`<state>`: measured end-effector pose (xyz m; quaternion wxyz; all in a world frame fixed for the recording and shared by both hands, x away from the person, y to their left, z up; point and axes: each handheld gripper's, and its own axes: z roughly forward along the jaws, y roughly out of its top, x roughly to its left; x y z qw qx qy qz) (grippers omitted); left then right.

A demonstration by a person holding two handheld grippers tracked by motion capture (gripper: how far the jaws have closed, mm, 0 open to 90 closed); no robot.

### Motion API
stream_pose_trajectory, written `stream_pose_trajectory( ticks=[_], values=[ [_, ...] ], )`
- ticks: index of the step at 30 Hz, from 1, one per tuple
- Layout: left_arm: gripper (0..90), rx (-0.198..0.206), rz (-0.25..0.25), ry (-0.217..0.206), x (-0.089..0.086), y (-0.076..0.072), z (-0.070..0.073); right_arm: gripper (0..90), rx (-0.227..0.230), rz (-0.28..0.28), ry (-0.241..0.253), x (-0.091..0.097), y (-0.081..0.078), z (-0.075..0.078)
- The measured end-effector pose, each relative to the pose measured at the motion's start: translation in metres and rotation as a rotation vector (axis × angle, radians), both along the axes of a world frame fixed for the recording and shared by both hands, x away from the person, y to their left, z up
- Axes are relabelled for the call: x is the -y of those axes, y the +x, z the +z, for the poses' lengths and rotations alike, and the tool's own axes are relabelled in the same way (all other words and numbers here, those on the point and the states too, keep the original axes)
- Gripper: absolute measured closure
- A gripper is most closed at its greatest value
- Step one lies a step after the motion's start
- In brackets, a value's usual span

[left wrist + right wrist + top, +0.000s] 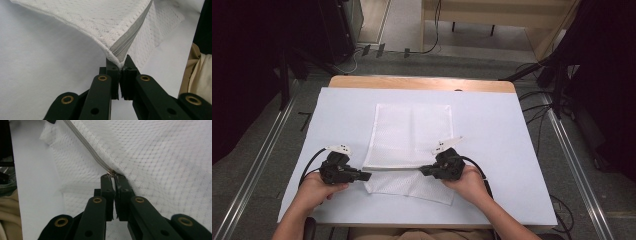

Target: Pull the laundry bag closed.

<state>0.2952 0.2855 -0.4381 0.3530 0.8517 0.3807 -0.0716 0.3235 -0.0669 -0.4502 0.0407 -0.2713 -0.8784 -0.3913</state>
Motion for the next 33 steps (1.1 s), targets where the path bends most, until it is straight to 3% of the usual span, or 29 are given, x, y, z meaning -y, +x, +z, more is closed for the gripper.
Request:
stream_pose_trajectory(
  ticks=[33],
  values=[
    [88.2,0.007,0.004,-0.009,-0.003,-0.001,0.001,88.2,-0.022,-0.033,-0.022,0.030,0.003,-0.002]
  ],
)
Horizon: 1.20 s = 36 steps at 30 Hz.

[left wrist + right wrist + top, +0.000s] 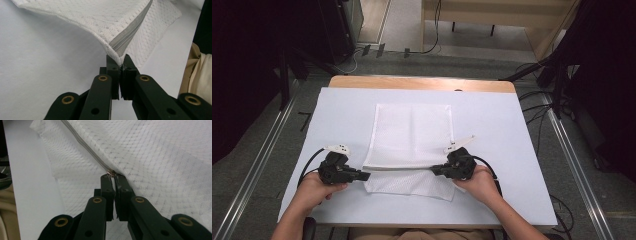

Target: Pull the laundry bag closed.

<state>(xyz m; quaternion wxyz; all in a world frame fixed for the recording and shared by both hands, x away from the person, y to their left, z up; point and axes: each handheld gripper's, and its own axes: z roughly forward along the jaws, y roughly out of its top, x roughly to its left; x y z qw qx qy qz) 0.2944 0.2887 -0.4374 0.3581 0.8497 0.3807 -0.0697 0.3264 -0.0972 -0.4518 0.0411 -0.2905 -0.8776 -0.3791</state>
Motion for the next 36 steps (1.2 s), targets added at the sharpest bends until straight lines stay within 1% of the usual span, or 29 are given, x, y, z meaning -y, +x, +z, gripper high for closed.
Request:
stream_pose_trajectory(
  ticks=[3,6,10,12,14,17,18,19,20,21,22,23,27,28,29,30,32,33,34,35,36],
  values=[
    [88.3,-0.003,-0.003,-0.001,0.000,0.000,0.000,88.2,0.006,0.006,-0.001,0.003,0.001,0.000],
    [88.4,-0.006,-0.003,0.002,0.000,0.000,0.000,88.2,0.012,-0.001,-0.007,0.007,0.000,0.000],
    [88.4,-0.010,-0.003,0.002,0.000,0.000,-0.001,88.2,0.010,-0.003,-0.013,0.010,0.000,0.000],
    [88.5,-0.006,-0.005,0.008,0.000,0.000,-0.001,88.2,0.005,-0.005,-0.016,0.013,0.000,0.000],
    [88.5,-0.006,-0.005,0.004,0.000,-0.001,-0.001,88.2,0.001,-0.018,-0.021,0.018,0.000,0.000],
    [88.6,-0.007,-0.008,0.006,0.000,-0.001,-0.001,88.2,0.002,-0.020,-0.015,0.023,0.001,0.000],
    [88.7,-0.007,-0.008,0.008,0.000,0.000,-0.001,88.2,0.006,-0.022,-0.019,0.025,0.000,0.001],
    [88.7,-0.015,-0.009,0.001,-0.001,0.000,-0.002,88.2,0.014,-0.024,-0.012,0.029,0.000,0.002],
    [88.7,-0.015,-0.009,0.001,-0.001,0.000,-0.002,88.2,0.014,-0.024,-0.012,0.029,0.000,0.002],
    [88.8,-0.018,-0.007,0.004,-0.001,0.000,-0.003,88.3,0.015,-0.033,-0.015,0.033,0.000,0.003],
    [88.8,-0.019,-0.019,-0.003,-0.001,0.000,-0.003,88.2,0.008,-0.037,-0.012,0.035,0.000,0.003],
    [88.9,-0.017,-0.022,0.002,-0.001,0.000,-0.003,88.2,0.007,-0.040,-0.012,0.037,0.000,0.003],
    [89.0,-0.019,-0.010,0.001,-0.001,0.000,-0.003,88.3,0.001,-0.048,-0.008,0.044,0.000,0.004],
    [89.1,-0.017,-0.007,0.003,-0.001,0.000,-0.003,88.3,-0.008,-0.053,-0.012,0.048,0.001,0.004],
    [89.1,-0.017,-0.007,0.003,-0.001,0.000,-0.003,88.3,-0.008,-0.053,-0.012,0.048,0.001,0.004],
    [89.1,-0.022,-0.009,0.002,-0.001,0.000,-0.003,88.3,-0.013,-0.045,-0.022,0.050,0.000,0.003],
    [89.1,-0.027,-0.011,0.003,0.000,0.000,-0.003,88.3,-0.015,-0.045,-0.024,0.052,0.000,0.002],
    [89.1,-0.030,-0.019,0.007,0.001,0.000,-0.004,88.2,-0.024,-0.048,-0.017,0.053,0.000,0.002],
    [89.1,-0.029,-0.023,0.015,0.002,0.000,-0.004,88.2,-0.028,-0.049,-0.017,0.053,0.000,0.002],
    [88.7,-0.030,-0.020,0.005,0.002,0.001,-0.003,88.1,-0.039,-0.050,-0.014,0.053,0.001,0.002],
    [88.6,-0.030,-0.020,0.005,0.002,0.001,-0.003,88.1,-0.039,-0.050,-0.014,0.053,0.001,0.002]
  ],
)
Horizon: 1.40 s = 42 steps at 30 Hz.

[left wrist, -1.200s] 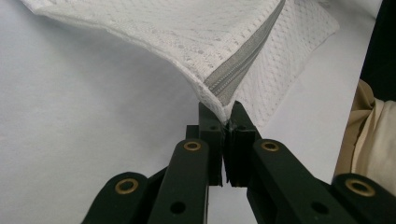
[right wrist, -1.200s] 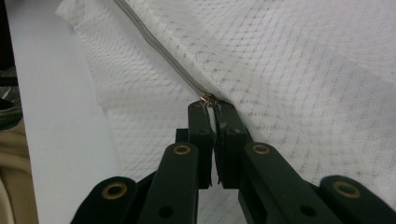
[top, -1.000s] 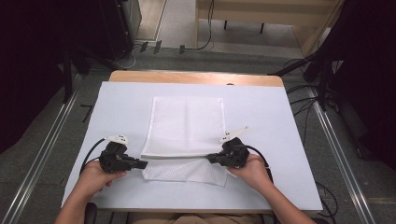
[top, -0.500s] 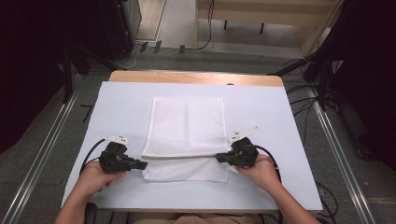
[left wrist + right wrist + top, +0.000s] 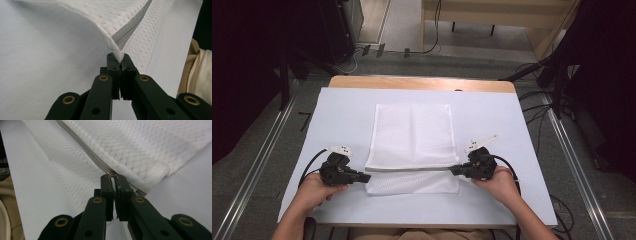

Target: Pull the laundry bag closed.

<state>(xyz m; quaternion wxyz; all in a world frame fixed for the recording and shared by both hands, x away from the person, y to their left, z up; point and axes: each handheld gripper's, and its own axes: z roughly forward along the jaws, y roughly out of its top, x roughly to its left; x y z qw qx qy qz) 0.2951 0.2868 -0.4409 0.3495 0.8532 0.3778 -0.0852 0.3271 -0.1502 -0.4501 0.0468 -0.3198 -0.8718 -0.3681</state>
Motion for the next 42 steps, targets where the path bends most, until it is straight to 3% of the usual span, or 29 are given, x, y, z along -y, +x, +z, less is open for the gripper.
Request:
stream_pose_trajectory(
  ticks=[5,8,12,13,18,20,22,23,25,29,32,35,42],
  values=[
    [81.0,0.010,0.022,0.025,-0.003,0.000,-0.001,87.5,0.005,0.012,-0.002,-0.004,-0.001,-0.001],
    [74.8,0.028,0.026,0.007,-0.003,0.000,0.001,87.0,0.011,0.013,0.000,-0.005,-0.002,0.000],
    [67.3,0.053,0.037,0.008,-0.001,-0.001,0.004,79.4,0.009,0.003,0.027,-0.003,-0.001,0.000],
    [62.5,0.067,0.046,0.011,-0.001,-0.001,0.005,76.4,0.011,0.000,0.034,-0.003,-0.002,0.002],
    [55.2,0.113,0.107,0.005,-0.004,0.000,0.010,67.9,0.030,-0.023,0.060,0.000,-0.001,0.005],
    [46.1,0.131,0.133,-0.002,-0.006,0.000,0.012,58.6,0.062,-0.056,0.068,0.003,0.001,0.006],
    [45.3,0.144,0.162,-0.007,-0.008,0.001,0.013,56.0,0.075,-0.067,0.069,0.004,0.001,0.005],
    [41.8,0.160,0.182,-0.010,-0.010,0.002,0.013,47.2,0.103,-0.101,0.078,0.007,0.003,0.005],
    [40.0,0.171,0.197,-0.006,-0.012,0.003,0.013,43.3,0.115,-0.131,0.080,0.010,0.004,0.005],
    [37.5,0.167,0.242,0.002,-0.018,0.007,0.011,40.0,0.122,-0.168,0.107,0.014,0.006,0.006],
    [36.7,0.173,0.274,0.001,-0.023,0.008,0.011,38.3,0.155,-0.195,0.103,0.018,0.007,0.006],
    [36.1,0.198,0.311,-0.008,-0.029,0.009,0.013,37.2,0.169,-0.238,0.099,0.026,0.011,0.005],
    [35.5,0.181,0.347,-0.005,-0.034,0.011,0.012,35.5,0.169,-0.310,0.099,0.041,0.018,0.002]
  ],
)
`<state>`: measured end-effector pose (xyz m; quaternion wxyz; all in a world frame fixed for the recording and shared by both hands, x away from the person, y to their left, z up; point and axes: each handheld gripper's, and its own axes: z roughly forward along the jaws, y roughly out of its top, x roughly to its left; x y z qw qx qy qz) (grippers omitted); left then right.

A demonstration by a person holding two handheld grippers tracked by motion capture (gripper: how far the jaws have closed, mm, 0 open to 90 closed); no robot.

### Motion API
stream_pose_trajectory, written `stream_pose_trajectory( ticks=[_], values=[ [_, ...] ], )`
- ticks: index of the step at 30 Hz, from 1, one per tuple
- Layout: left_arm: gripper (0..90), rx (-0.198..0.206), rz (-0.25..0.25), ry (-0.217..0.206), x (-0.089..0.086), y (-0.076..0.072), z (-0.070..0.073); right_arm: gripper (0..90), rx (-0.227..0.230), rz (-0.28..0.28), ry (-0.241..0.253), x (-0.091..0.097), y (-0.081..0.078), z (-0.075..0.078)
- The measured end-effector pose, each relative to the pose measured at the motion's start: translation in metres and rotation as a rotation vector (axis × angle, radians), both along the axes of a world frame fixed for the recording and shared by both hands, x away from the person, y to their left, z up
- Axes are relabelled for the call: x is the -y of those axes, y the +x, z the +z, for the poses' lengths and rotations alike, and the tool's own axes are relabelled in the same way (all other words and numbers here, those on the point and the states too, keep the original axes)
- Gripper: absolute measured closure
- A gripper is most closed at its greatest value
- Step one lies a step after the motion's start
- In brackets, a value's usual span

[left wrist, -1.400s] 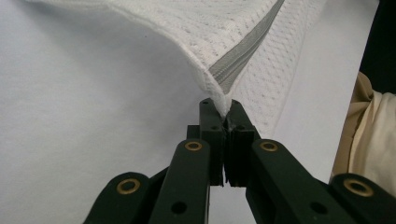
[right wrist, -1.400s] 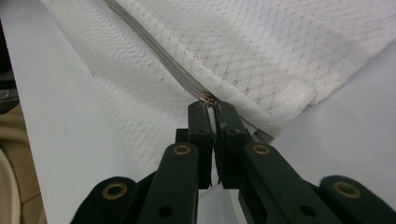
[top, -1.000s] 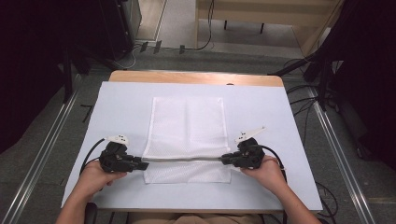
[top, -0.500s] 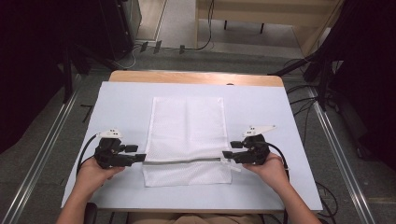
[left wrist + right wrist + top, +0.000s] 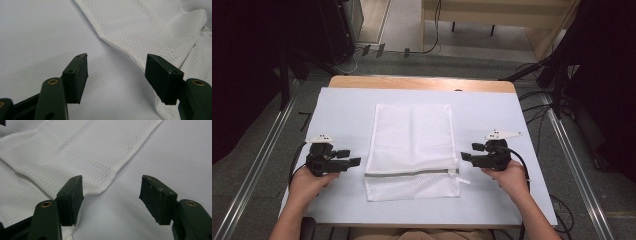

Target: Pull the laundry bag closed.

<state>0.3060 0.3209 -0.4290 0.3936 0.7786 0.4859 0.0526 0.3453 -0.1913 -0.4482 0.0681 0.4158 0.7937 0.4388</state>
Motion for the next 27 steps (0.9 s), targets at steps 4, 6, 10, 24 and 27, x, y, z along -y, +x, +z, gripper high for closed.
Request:
stream_pose_trajectory(
  ticks=[4,6,10,24,27],
  values=[
    [35.5,0.007,0.043,0.015,-0.005,0.001,0.000,34.9,0.021,-0.059,-0.035,0.009,0.004,-0.002],
    [35.5,0.007,0.047,0.018,-0.006,0.001,-0.001,35.0,0.029,-0.072,-0.041,0.011,0.004,-0.002],
    [35.0,0.011,0.064,0.022,-0.009,0.001,-0.001,35.0,0.015,-0.104,-0.032,0.017,0.007,-0.002],
    [31.0,0.024,0.092,0.048,-0.011,0.002,-0.003,34.5,0.002,-0.105,-0.058,0.017,0.009,-0.006],
    [29.3,0.028,0.096,0.058,-0.011,0.003,-0.005,33.2,-0.004,-0.104,-0.063,0.017,0.009,-0.007]
  ],
)
